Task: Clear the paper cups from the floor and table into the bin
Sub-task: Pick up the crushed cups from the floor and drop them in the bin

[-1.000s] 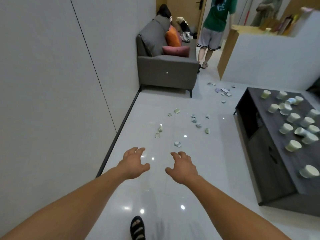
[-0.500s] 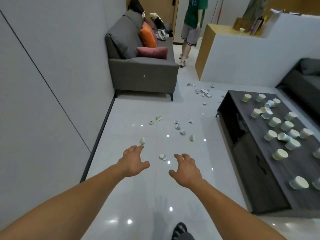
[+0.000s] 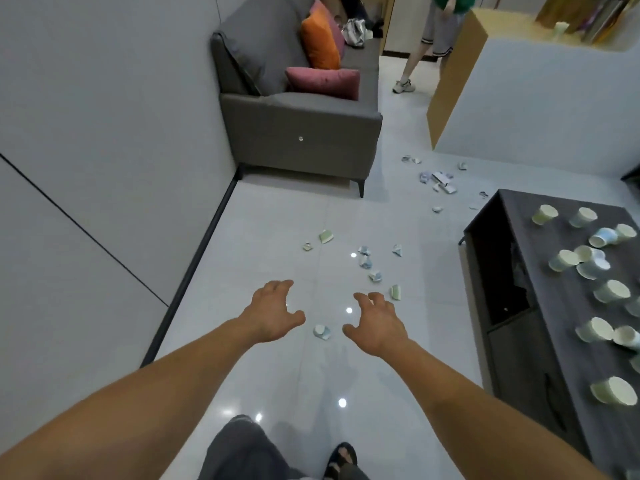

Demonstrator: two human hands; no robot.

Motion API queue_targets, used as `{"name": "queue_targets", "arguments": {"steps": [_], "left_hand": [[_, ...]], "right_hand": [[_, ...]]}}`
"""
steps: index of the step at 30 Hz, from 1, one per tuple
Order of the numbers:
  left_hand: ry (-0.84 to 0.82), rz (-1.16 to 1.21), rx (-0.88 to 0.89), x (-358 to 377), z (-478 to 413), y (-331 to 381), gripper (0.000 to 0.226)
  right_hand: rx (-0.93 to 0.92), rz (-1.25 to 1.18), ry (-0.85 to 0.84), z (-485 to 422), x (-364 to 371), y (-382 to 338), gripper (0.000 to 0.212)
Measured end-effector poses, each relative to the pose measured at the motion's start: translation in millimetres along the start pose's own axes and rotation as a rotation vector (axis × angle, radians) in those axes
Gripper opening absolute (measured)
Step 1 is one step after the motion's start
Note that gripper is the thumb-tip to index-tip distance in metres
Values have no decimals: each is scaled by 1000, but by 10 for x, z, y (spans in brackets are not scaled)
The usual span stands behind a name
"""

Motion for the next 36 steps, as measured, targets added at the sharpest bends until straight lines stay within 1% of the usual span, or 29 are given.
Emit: {"name": "queue_targets", "arguments": {"steps": [5,11,15,18,22,27,31,36], "left_hand": [[-58,28,-38,-99,-812,3,80],[-201,-2,-78,-187,-1868,-105,81],[-224,18,-144,-143,-2484,-248,80],[-226,24,-207,72,-2973,-438,79],[-240,58,-257,674,-3679,-716,77],[-289,129,-367,1938,-4641,-1206,75],[-328,152,-458,2909,-5207,-1594,75],[-348,164,-480,3821,-5693,-2007,73]], "right_hand": [[-26,25,-60,-784,-25,-15,77],[55,4,-154,-1674,80,28,76],[41,-14,-224,-2312,303,125,75],[14,-24,-286,-2859,670,238,77],[-21,-12,-345,-3582,1428,562,80],[-74,90,-440,-4505,2718,1304,83],[-90,130,-551,-4912,3713,1825,85],[-131,171,-581,-5258,4722,2255,86]]}}
Point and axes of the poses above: each hand's wrist, its own z-axis away from the middle knuckle, its own x-axis out of the palm, y = z × x, the point moved 2 cm from there along -z, towards the middle knuckle, and after that the axes turned 9 degrees about -x, right-handed, at the moved point
